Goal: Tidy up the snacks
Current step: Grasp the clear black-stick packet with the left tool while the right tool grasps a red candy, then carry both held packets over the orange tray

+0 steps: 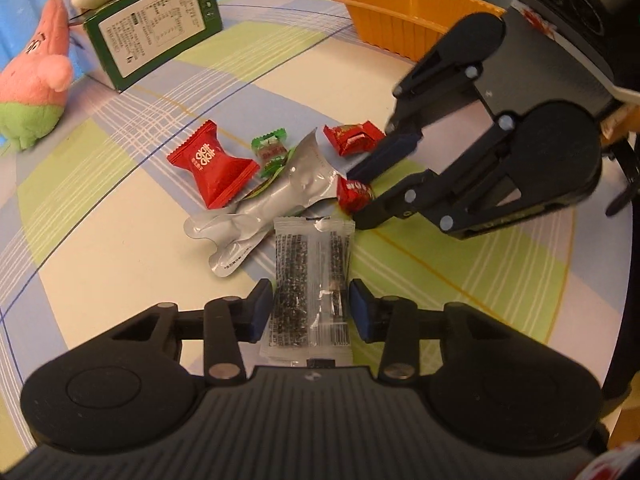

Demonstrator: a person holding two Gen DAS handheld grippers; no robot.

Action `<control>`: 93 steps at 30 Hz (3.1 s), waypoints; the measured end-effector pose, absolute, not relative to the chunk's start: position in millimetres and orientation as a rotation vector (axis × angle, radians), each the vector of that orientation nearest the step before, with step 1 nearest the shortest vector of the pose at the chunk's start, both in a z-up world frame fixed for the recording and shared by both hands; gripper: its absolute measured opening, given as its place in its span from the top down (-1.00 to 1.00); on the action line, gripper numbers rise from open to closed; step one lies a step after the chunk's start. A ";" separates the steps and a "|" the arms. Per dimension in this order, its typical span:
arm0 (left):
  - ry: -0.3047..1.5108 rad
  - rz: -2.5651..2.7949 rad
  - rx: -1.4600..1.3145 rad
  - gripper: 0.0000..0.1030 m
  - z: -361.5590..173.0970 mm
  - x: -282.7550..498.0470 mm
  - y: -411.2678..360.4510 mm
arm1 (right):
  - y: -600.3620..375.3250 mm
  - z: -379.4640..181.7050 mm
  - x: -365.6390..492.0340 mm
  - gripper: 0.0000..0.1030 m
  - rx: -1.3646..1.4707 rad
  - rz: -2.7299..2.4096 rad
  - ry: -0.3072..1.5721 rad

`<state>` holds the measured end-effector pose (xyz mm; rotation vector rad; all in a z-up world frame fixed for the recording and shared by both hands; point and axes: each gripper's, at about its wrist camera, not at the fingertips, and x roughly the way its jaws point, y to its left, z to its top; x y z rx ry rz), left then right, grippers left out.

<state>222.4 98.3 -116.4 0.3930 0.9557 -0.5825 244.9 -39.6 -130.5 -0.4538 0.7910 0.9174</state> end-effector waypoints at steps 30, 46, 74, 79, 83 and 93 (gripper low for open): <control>1.002 -0.312 0.151 0.34 -99.6 193.4 83.3 | -92.3 -100.1 212.7 0.69 -0.127 0.670 0.873; 0.912 -0.224 0.001 0.34 -37.1 137.2 31.8 | -155.5 -45.0 145.2 0.69 0.035 0.492 0.833; 0.800 -0.222 0.001 0.34 17.6 106.6 -86.9 | -280.8 13.5 113.3 0.69 0.091 0.282 0.715; 0.795 -0.242 0.016 0.34 16.6 111.6 -101.8 | -297.2 12.0 116.0 0.69 0.085 0.246 0.723; 0.793 -0.258 0.016 0.34 15.0 118.7 -110.0 | -306.9 8.9 121.6 0.69 0.072 0.218 0.737; 0.797 -0.289 0.030 0.34 11.2 139.6 -128.8 | -321.4 -1.0 138.1 0.69 0.057 0.187 0.762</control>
